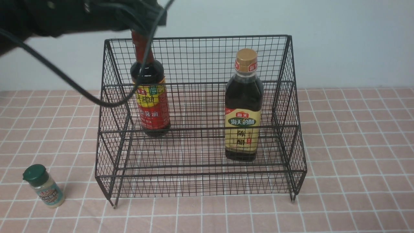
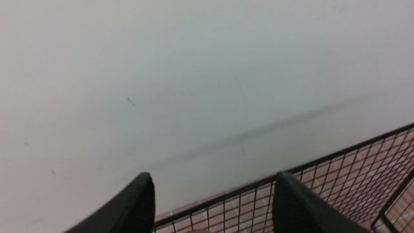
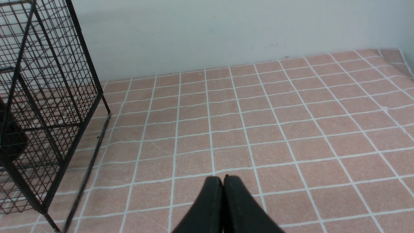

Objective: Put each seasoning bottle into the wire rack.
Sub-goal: Use the left arm to grab the condiment bottle closest to it

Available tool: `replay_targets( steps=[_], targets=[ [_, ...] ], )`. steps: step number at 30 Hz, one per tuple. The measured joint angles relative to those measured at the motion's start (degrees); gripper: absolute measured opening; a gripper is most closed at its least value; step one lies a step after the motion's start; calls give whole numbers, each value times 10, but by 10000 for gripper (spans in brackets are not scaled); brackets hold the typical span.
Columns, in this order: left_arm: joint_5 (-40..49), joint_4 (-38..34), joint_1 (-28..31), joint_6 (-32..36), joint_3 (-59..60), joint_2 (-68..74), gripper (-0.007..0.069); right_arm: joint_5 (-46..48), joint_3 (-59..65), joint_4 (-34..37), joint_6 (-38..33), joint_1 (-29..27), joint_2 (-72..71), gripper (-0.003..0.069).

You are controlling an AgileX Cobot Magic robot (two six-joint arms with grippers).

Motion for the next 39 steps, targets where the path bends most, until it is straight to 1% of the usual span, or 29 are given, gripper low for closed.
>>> replay_targets(
  steps=[3, 6, 7, 9, 10, 11, 12, 13, 15, 18, 19, 20, 22, 25, 28, 29, 33, 35, 36, 37, 38, 39],
  targets=[
    [24, 0, 9, 0, 0, -59, 418, 0, 0, 0, 0, 0, 0, -15],
    [66, 0, 37, -1, -1, -122, 340, 0, 0, 0, 0, 0, 0, -15],
    [73, 0, 40, -1, -1, -126, 333, 0, 0, 0, 0, 0, 0, -15],
    [112, 0, 86, -22, -1, -172, 218, 0, 0, 0, 0, 0, 0, -15],
    [122, 0, 94, -29, 2, -183, 183, 0, 0, 0, 0, 0, 0, -15],
    [133, 1, 135, -42, 19, -217, 82, 0, 0, 0, 0, 0, 0, -15],
    [134, 2, 155, -43, 36, -240, 45, 0, 0, 0, 0, 0, 0, -15],
    [133, 2, 163, -43, 45, -249, 30, 0, 0, 0, 0, 0, 0, -15],
    [127, 4, 198, -43, 106, -290, 3, 0, 0, 0, 0, 0, 0, -15],
    [101, 4, 217, -43, 183, -337, -7, 0, 0, 1, 0, 0, 0, -15],
    [84, 4, 219, -43, 222, -352, -7, 0, 0, 1, 0, 0, 0, -15],
    [51, 4, 220, -43, 288, -377, -7, 0, 0, 1, 0, 0, 0, -15],
    [27, 4, 220, -43, 330, -393, -7, 0, 0, 1, 0, 0, 0, -15],
    [-77, 2, 221, -45, 470, -416, -7, 0, 0, 1, 0, 0, 0, -15],
    [-153, 1, 221, -45, 555, -417, 7, 0, 0, 1, 0, 0, 0, -15],
    [-160, 1, 221, -45, 564, -417, 9, 0, 0, 1, 0, 0, 0, -15],
    [-226, -1, 221, -45, 623, -403, 99, 0, 0, 1, 0, 0, 0, -15],
    [-248, -2, 221, -45, 634, -385, 187, 0, 0, 1, 0, 0, 0, -15],
    [-251, -2, 221, -45, 635, -381, 206, 0, 0, 1, 0, 0, 0, -15],
    [-261, -2, 221, -45, 636, -368, 265, 0, 0, 1, 0, 0, 0, -15],
    [-265, -3, 221, -45, 637, -361, 295, 0, 0, 1, 0, 0, 0, -15],
    [-280, -8, 221, -45, 637, -341, 366, 0, 0, 1, 0, 0, 0, -15]
  ],
)
